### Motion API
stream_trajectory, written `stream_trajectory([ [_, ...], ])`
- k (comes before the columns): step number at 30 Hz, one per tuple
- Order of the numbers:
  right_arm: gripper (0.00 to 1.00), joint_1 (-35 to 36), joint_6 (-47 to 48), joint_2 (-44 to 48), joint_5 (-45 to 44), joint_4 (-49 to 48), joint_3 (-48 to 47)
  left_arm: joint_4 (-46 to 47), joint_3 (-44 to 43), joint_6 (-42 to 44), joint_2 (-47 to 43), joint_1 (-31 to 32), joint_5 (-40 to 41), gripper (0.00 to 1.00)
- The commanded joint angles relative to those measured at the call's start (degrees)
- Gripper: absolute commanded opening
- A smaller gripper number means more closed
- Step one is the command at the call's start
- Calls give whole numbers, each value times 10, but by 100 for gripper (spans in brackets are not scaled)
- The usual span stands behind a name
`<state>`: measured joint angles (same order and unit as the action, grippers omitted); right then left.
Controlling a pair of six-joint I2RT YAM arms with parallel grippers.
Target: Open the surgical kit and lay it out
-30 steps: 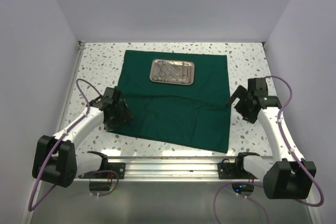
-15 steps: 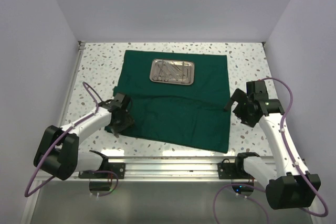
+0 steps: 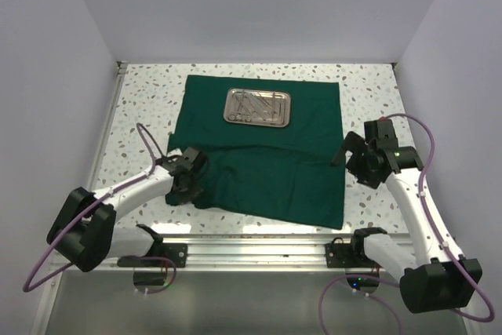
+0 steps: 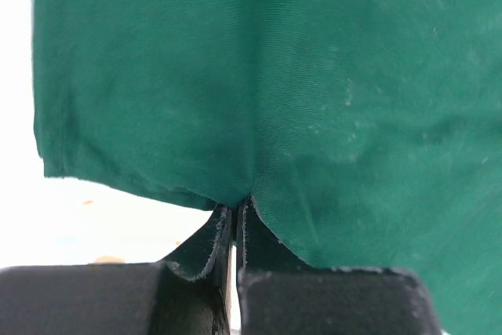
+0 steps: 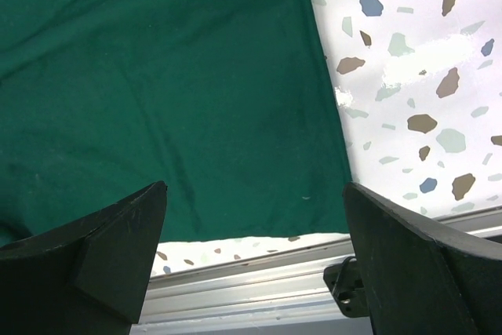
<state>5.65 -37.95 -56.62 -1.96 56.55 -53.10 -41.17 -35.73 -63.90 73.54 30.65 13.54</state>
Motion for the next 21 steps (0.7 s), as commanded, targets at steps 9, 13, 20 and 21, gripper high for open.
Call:
stream_trajectory([
  [9,99,9,-18,10,18,-8,-41,-303,-110,-53,-66,77,-62,0],
  [13,98,9,-16,9,18,-13,-39,-326,-124,-34,-102,77,-102,32],
  [20,98,8,1,-6,18,-14,-67,-313,-210,23,-109,77,-125,100],
  [21,99,8,4,-14,21,-28,-79,-305,-252,34,-85,77,-94,100],
])
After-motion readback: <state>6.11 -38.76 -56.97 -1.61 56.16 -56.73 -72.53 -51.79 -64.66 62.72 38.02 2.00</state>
